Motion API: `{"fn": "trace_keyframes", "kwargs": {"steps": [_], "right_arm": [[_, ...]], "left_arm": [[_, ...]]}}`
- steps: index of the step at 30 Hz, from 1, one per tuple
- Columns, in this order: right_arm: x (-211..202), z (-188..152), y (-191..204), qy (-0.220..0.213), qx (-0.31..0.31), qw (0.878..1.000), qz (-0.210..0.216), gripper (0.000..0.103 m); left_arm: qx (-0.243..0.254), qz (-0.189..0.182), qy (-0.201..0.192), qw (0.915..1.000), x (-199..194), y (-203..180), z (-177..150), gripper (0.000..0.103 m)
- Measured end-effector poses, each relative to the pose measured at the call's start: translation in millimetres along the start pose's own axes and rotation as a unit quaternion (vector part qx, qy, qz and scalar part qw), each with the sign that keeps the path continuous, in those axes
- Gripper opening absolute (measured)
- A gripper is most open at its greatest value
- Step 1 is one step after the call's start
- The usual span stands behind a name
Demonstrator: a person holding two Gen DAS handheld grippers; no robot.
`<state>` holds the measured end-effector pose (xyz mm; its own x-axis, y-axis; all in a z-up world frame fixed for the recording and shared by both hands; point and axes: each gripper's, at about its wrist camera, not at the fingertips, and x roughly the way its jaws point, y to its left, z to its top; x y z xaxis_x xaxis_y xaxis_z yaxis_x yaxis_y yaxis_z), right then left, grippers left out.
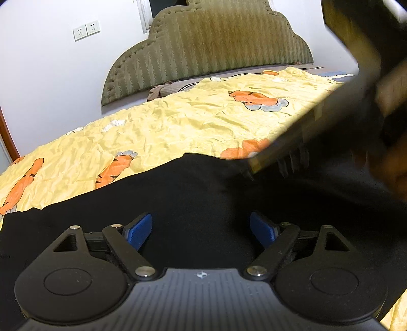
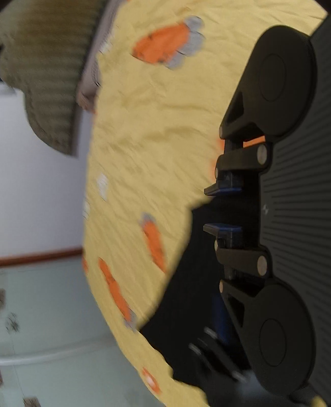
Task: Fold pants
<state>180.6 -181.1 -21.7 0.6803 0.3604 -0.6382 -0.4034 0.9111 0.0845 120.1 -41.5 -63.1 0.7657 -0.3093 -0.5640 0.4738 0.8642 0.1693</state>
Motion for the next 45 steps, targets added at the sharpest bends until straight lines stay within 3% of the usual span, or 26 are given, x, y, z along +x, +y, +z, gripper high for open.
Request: {"fn": "trace_keyframes", "kwargs": {"steps": [2, 4, 6, 7, 10, 12, 14, 17, 20, 23, 26, 31, 33, 34, 36, 38, 39, 41, 42, 43, 44, 45], "right_arm": [[12, -15, -3, 0.041, -0.006, 0.999, -0.020, 0.021], [12, -22, -12, 0.013, 0.008, 0.999, -0.050, 0.020], [1, -21, -20, -0.006, 0.038, 0.990, -0.134, 0.028], [-10, -22, -21, -0.023, 0.041, 0.988, -0.149, 0.028], [-49, -32, -20, -0.050, 0.056, 0.994, -0.085, 0.028], [-62, -43, -9, -0.029, 0.027, 0.997, -0.059, 0.031], [-62, -57, -1, 0.000, 0.003, 0.999, -0.040, 0.033], [-46, -67, -9, 0.030, 0.004, 0.996, -0.084, 0.033], [-37, -61, -33, -0.001, 0.057, 0.995, -0.083, 0.031], [-32, -55, -44, 0.001, 0.078, 0.988, -0.131, 0.032], [-65, -62, -36, -0.027, 0.066, 0.986, -0.152, 0.033], [-112, -106, -32, -0.003, 0.058, 0.989, -0.137, 0.046], [-118, -127, -36, 0.018, 0.046, 0.982, -0.180, 0.061], [-125, -136, -42, 0.009, 0.054, 0.978, -0.202, 0.073], [-148, -147, -51, -0.003, 0.097, 0.967, -0.237, 0.067], [-176, -157, -44, -0.032, 0.096, 0.957, -0.271, 0.065], [-189, -163, -41, -0.048, 0.101, 0.959, -0.261, 0.064], [-202, -179, -41, -0.057, 0.121, 0.966, -0.221, 0.072], [-201, -189, -41, -0.039, 0.122, 0.965, -0.231, 0.072], [-200, -199, -40, -0.012, 0.111, 0.957, -0.267, 0.074], [-206, -209, -41, -0.016, 0.108, 0.949, -0.296, 0.084], [-221, -217, -46, -0.028, 0.135, 0.941, -0.308, 0.084]], "left_arm": [[0.000, 0.001, -0.001, 1.0000, 0, 0, -1, 0.086], [-0.003, 0.000, 0.002, 1.0000, -1, 1, 0, 0.086], [-0.006, 0.003, 0.014, 0.9999, 5, 0, 9, 0.086], [-0.008, 0.003, 0.014, 0.9999, 1, 3, 11, 0.086], [-0.023, 0.001, 0.004, 0.9997, -4, 9, 25, 0.086], [-0.022, -0.008, -0.007, 0.9997, -6, 8, 37, 0.086], [0.005, -0.011, 0.008, 0.9999, 6, -2, 54, 0.086], [0.050, 0.014, 0.047, 0.9976, 43, -20, 66, 0.086], [0.061, 0.024, 0.056, 0.9963, 73, -27, 66, 0.088], [0.053, 0.038, 0.050, 0.9966, 58, -23, 67, 0.087], [0.063, 0.043, 0.033, 0.9966, 31, -24, 63, 0.087], [0.099, 0.023, 0.008, 0.9948, 0, -52, 45, 0.087], [0.147, 0.050, 0.018, 0.9876, 5, -69, 32, 0.087], [0.170, 0.075, 0.025, 0.9823, 5, -77, 26, 0.087], [0.175, 0.077, 0.009, 0.9815, -10, -86, 23, 0.087], [0.167, 0.045, -0.010, 0.9849, -27, -94, 22, 0.087], [0.176, 0.031, -0.018, 0.9838, -32, -102, 20, 0.088], [0.227, 0.048, -0.014, 0.9727, -26, -126, 10, 0.088], [0.246, 0.070, -0.011, 0.9667, -23, -136, 7, 0.088], [0.256, 0.082, -0.017, 0.9632, -26, -142, 7, 0.088], [0.257, 0.079, -0.025, 0.9628, -31, -146, 9, 0.088], [0.252, 0.064, -0.030, 0.9650, -37, -150, 14, 0.088]]}}
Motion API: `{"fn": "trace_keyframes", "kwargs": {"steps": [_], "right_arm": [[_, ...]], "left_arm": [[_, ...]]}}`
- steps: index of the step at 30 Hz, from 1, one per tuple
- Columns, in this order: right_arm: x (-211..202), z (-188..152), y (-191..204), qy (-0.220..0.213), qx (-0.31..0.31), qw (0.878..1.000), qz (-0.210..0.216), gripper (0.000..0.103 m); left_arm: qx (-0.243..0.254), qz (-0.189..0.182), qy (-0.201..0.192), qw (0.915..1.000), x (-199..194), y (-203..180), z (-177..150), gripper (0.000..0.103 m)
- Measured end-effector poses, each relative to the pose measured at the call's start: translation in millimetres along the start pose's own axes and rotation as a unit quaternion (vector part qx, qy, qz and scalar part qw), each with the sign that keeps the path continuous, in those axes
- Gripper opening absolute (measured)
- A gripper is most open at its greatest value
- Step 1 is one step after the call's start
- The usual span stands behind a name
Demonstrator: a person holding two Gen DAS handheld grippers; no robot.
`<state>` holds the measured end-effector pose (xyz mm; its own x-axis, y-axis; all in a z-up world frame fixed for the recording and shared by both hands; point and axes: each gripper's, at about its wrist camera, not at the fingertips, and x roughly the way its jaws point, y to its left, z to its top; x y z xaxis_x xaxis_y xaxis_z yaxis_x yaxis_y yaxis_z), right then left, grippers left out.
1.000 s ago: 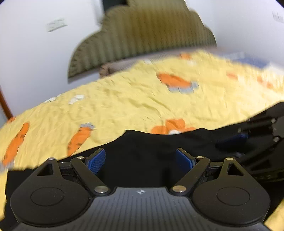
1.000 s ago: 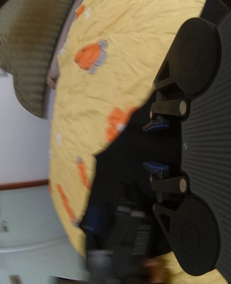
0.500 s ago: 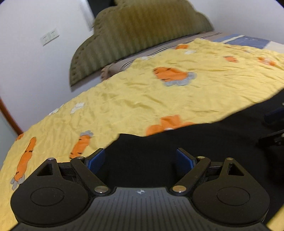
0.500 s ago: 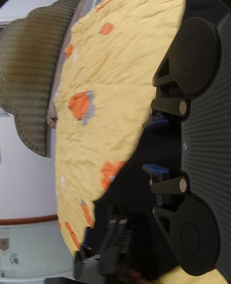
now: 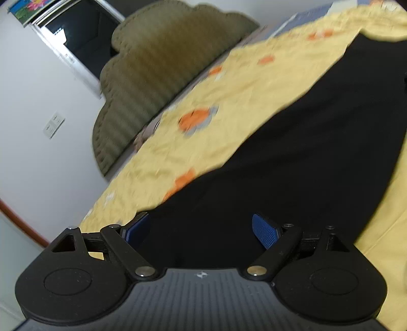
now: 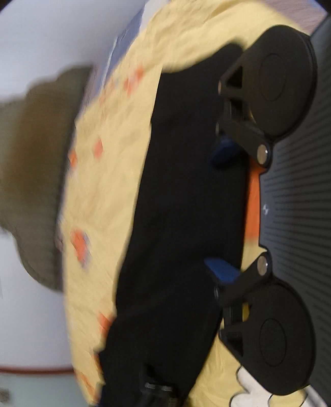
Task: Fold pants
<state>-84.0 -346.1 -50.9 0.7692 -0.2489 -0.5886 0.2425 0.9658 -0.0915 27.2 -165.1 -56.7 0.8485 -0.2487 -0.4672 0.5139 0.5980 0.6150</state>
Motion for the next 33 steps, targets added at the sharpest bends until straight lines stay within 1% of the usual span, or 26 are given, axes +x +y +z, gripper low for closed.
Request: {"fn": "trace_keyframes", "kwargs": {"steps": [1, 2, 4, 5, 7, 8, 10, 11, 13, 14, 15, 16, 17, 18, 19, 20, 21, 22, 25, 26, 27, 30, 33], "right_arm": [[-11, -3, -16, 0.000, 0.026, 1.000, -0.016, 0.082], [-25, -6, -30, -0.009, 0.039, 0.998, -0.042, 0.083], [-56, -10, -60, -0.029, 0.049, 0.992, -0.114, 0.083], [-73, -12, -75, -0.043, 0.061, 0.987, -0.142, 0.083], [-106, -15, -102, -0.075, 0.102, 0.977, -0.172, 0.083], [-121, -16, -115, -0.091, 0.128, 0.972, -0.174, 0.083], [-134, -21, -136, -0.116, 0.184, 0.965, -0.145, 0.083], [-131, -24, -143, -0.119, 0.217, 0.962, -0.115, 0.083], [-108, -30, -145, -0.111, 0.263, 0.957, -0.054, 0.081], [-95, -34, -147, -0.107, 0.288, 0.951, -0.021, 0.075], [-77, -38, -146, -0.098, 0.311, 0.945, -0.001, 0.071], [-62, -43, -149, -0.087, 0.340, 0.936, 0.017, 0.063], [-48, -50, -152, -0.080, 0.367, 0.926, 0.028, 0.059], [-37, -57, -156, -0.070, 0.399, 0.914, 0.036, 0.057], [-25, -67, -157, -0.066, 0.421, 0.904, 0.045, 0.054], [-16, -73, -160, -0.066, 0.440, 0.894, 0.056, 0.054], [-9, -78, -162, -0.069, 0.455, 0.886, 0.064, 0.052], [-6, -82, -164, -0.074, 0.465, 0.879, 0.068, 0.048], [3, -82, -174, -0.084, 0.497, 0.861, 0.069, 0.047], [6, -81, -176, -0.089, 0.504, 0.856, 0.066, 0.047], [12, -79, -180, -0.092, 0.506, 0.855, 0.061, 0.047], [23, -76, -184, -0.100, 0.509, 0.854, 0.040, 0.036], [29, -75, -188, -0.097, 0.517, 0.850, 0.040, 0.016]], "left_arm": [[-0.011, -0.020, -0.009, 0.9997, -6, 0, 8, 0.088], [-0.020, -0.035, -0.019, 0.9990, -11, -1, 17, 0.088], [-0.024, -0.058, -0.039, 0.9973, -17, -9, 35, 0.088], [-0.026, -0.071, -0.046, 0.9961, -16, -15, 44, 0.088], [-0.031, -0.094, -0.047, 0.9940, -9, -30, 63, 0.088], [-0.034, -0.104, -0.046, 0.9929, -4, -37, 70, 0.088], [-0.044, -0.120, -0.043, 0.9909, 11, -52, 87, 0.088], [-0.048, -0.124, -0.036, 0.9905, 19, -57, 93, 0.088], [-0.054, -0.120, -0.013, 0.9911, 42, -69, 105, 0.088], [-0.056, -0.115, -0.003, 0.9918, 52, -72, 107, 0.088], [-0.055, -0.110, 0.006, 0.9923, 64, -77, 109, 0.089], [-0.061, -0.105, 0.002, 0.9927, 71, -78, 109, 0.092], [-0.065, -0.094, -0.004, 0.9934, 73, -78, 109, 0.095], [-0.063, -0.087, -0.004, 0.9943, 72, -78, 109, 0.100], [-0.061, -0.081, -0.006, 0.9949, 73, -80, 109, 0.100], [-0.061, -0.079, -0.007, 0.9950, 73, -80, 109, 0.100], [-0.062, -0.076, -0.009, 0.9952, 71, -82, 108, 0.100], [-0.062, -0.074, -0.011, 0.9953, 67, -83, 108, 0.100], [-0.061, -0.077, -0.013, 0.9951, 58, -82, 107, 0.100], [-0.063, -0.080, -0.015, 0.9947, 55, -82, 106, 0.100], [-0.064, -0.084, -0.017, 0.9943, 52, -81, 106, 0.100], [-0.070, -0.090, -0.025, 0.9932, 45, -75, 108, 0.100], [-0.083, -0.088, -0.026, 0.9923, 42, -66, 109, 0.100]]}}
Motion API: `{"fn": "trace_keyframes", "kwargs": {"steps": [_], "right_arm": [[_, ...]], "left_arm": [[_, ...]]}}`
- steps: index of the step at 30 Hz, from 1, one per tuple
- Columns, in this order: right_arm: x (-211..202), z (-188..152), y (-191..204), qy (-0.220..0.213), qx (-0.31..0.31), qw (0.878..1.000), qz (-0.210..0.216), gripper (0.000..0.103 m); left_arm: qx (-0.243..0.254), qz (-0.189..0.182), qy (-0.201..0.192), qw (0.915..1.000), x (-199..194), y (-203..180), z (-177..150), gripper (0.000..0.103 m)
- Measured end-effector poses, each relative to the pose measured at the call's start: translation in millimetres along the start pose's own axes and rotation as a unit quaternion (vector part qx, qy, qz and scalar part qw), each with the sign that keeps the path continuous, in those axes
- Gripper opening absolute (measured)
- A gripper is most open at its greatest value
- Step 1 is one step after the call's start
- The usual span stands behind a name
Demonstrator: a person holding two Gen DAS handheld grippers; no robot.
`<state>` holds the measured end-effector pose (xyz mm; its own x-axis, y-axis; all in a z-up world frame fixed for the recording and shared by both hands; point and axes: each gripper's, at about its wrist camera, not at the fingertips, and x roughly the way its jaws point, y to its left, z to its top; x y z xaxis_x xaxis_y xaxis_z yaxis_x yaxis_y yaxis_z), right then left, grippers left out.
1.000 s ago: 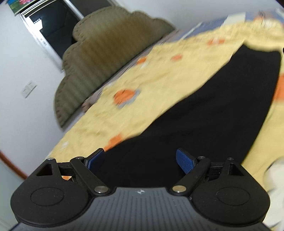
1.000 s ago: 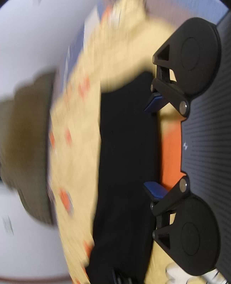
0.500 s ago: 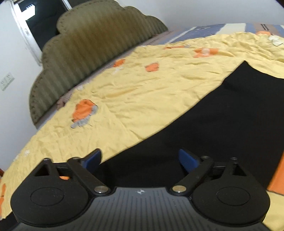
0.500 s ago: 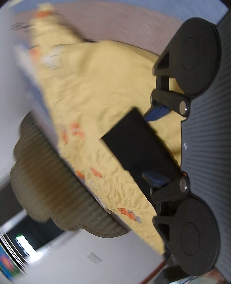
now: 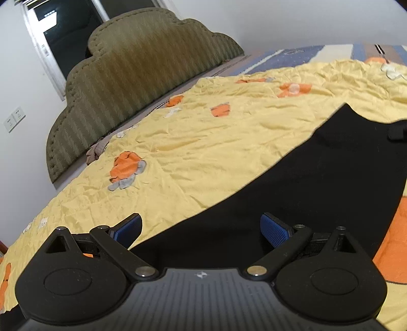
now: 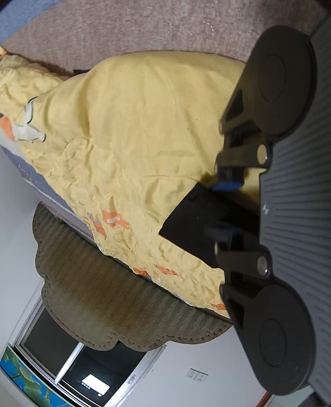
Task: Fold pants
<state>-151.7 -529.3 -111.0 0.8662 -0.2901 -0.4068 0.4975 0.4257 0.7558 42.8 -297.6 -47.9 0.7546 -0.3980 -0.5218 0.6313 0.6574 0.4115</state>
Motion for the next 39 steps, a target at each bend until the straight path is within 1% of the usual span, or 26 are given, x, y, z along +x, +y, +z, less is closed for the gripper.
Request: {"fn": "trace_keyframes", "kwargs": {"steps": [1, 3, 4, 6, 8, 9, 10, 11, 12, 13, 14, 15, 16, 17, 18, 19, 20, 21, 22, 24, 26, 29, 31, 35, 36, 39], "right_arm": [[-4, -1, -2, 0.004, 0.004, 1.000, 0.003, 0.011], [-9, -3, -1, -0.001, 0.003, 1.000, 0.006, 0.010], [-11, -4, 3, -0.006, -0.009, 1.000, 0.001, 0.010], [-15, -7, 21, -0.020, -0.059, 0.998, -0.016, 0.010], [-18, -11, 46, -0.035, -0.127, 0.991, -0.037, 0.009], [-19, -14, 58, -0.042, -0.161, 0.985, -0.046, 0.009], [-20, -17, 69, -0.046, -0.191, 0.979, -0.052, 0.009], [-20, -21, 79, -0.050, -0.216, 0.974, -0.057, 0.009], [-21, -23, 87, -0.053, -0.234, 0.969, -0.061, 0.009], [-22, -25, 93, -0.056, -0.246, 0.966, -0.064, 0.009], [-23, -27, 97, -0.060, -0.256, 0.962, -0.066, 0.009], [-26, -27, 100, -0.063, -0.263, 0.960, -0.068, 0.009], [-29, -28, 102, -0.067, -0.267, 0.959, -0.067, 0.009], [-33, -28, 103, -0.069, -0.268, 0.959, -0.065, 0.009], [-36, -27, 104, -0.071, -0.267, 0.959, -0.061, 0.009], [-39, -26, 104, -0.070, -0.263, 0.960, -0.057, 0.009], [-41, -25, 103, -0.069, -0.258, 0.962, -0.051, 0.009], [-42, -24, 102, -0.067, -0.251, 0.965, -0.046, 0.009], [-43, -22, 101, -0.064, -0.243, 0.967, -0.041, 0.009], [-44, -22, 103, -0.061, -0.240, 0.968, -0.035, 0.009], [-44, -28, 112, -0.063, -0.260, 0.963, -0.033, 0.009], [-44, -42, 134, -0.065, -0.299, 0.952, -0.018, 0.009], [-42, -54, 150, -0.064, -0.327, 0.943, -0.010, 0.009], [-34, -83, 184, -0.056, -0.383, 0.922, 0.010, 0.009], [-32, -91, 193, -0.055, -0.396, 0.916, 0.014, 0.009], [-26, -119, 218, -0.040, -0.426, 0.903, 0.038, 0.009]], "left_arm": [[-0.005, 0.002, 0.000, 1.0000, -1, 4, 0, 0.100], [-0.018, 0.013, 0.006, 0.9997, 1, 13, 1, 0.100], [-0.025, 0.018, 0.014, 0.9994, 4, 18, 1, 0.100], [-0.038, 0.024, 0.036, 0.9984, 14, 27, 1, 0.100], [-0.048, 0.023, 0.055, 0.9971, 23, 33, 4, 0.100], [-0.051, 0.016, 0.059, 0.9968, 25, 33, 6, 0.100], [-0.054, -0.001, 0.059, 0.9968, 26, 33, 10, 0.100], [-0.053, -0.016, 0.054, 0.9970, 25, 30, 14, 0.100], [-0.047, -0.037, 0.044, 0.9973, 23, 24, 20, 0.100], [-0.037, -0.049, 0.037, 0.9974, 22, 16, 25, 0.100], [-0.026, -0.054, 0.028, 0.9978, 23, 7, 31, 0.100], [-0.014, -0.050, 0.019, 0.9985, 26, -5, 38, 0.100], [-0.003, -0.044, 0.018, 0.9989, 32, -17, 44, 0.100], [0.010, -0.041, 0.024, 0.9988, 42, -29, 50, 0.100], [0.022, -0.035, 0.037, 0.9984, 55, -40, 53, 0.100], [0.033, -0.022, 0.051, 0.9979, 66, -49, 55, 0.101], [0.037, -0.008, 0.050, 0.9980, 71, -53, 55, 0.101], [0.036, 0.003, 0.037, 0.9987, 70, -53, 57, 0.101], [0.034, 0.009, 0.032, 0.9989, 67, -50, 58, 0.101], [0.021, 0.018, 0.020, 0.9994, 59, -33, 60, 0.101], [-0.001, 0.040, 0.013, 0.9991, 51, -5, 57, 0.101], [-0.050, 0.063, 0.036, 0.9961, 47, 46, 45, 0.101], [-0.082, 0.094, 0.052, 0.9909, 42, 79, 28, 0.101], [-0.117, 0.158, 0.068, 0.9781, 25, 126, -9, 0.100], [-0.127, 0.171, 0.074, 0.9743, 20, 137, -20, 0.100], [-0.157, 0.186, 0.093, 0.9655, 9, 162, -49, 0.100]]}}
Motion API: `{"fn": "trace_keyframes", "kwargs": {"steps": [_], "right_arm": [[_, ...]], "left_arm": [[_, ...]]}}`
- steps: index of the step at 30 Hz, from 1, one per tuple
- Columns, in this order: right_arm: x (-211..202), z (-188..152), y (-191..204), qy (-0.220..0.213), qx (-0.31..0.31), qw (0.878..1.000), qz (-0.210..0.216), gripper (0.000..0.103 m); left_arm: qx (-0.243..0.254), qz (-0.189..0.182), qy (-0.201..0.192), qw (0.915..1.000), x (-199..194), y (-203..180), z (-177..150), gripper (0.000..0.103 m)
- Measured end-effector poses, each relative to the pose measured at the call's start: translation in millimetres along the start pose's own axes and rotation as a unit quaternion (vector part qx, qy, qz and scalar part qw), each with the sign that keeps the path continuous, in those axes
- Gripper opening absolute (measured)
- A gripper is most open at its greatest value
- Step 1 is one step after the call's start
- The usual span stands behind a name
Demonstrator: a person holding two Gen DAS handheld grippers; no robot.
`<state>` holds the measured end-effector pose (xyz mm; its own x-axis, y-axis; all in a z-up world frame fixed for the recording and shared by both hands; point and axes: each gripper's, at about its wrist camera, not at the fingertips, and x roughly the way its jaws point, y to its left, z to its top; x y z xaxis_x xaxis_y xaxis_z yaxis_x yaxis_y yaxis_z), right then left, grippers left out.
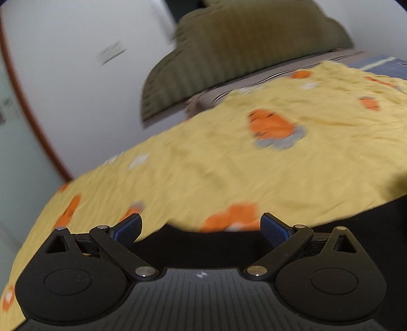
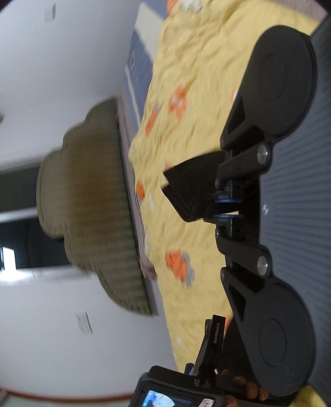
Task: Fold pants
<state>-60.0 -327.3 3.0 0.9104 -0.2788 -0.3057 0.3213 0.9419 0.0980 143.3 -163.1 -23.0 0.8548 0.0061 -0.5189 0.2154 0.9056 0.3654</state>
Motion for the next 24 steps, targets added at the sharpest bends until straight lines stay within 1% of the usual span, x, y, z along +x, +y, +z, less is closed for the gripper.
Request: {"fn": "trace_keyframes", "kwargs": {"steps": [3, 7, 11, 16, 24], "right_arm": [[12, -10, 46, 0.025, -0.025, 0.998, 0.058, 0.009], [28, -38, 104, 0.077, -0.072, 0.987, 0.119, 0.008], [32, -55, 135, 0.100, -0.112, 0.980, 0.132, 0.009], [29, -57, 150, 0.106, -0.125, 0.975, 0.151, 0.009], [32, -63, 181, 0.117, -0.162, 0.964, 0.177, 0.009]], "left_arm": [[-0.008, 0.011, 0.017, 0.9998, 0, 20, -18, 0.100], [-0.007, 0.033, 0.020, 0.9992, -3, 38, -34, 0.100], [-0.021, 0.031, 0.028, 0.9989, -1, 52, -41, 0.100], [-0.031, 0.026, 0.038, 0.9984, 8, 59, -45, 0.100], [-0.035, 0.023, 0.037, 0.9984, 9, 71, -47, 0.100]]}}
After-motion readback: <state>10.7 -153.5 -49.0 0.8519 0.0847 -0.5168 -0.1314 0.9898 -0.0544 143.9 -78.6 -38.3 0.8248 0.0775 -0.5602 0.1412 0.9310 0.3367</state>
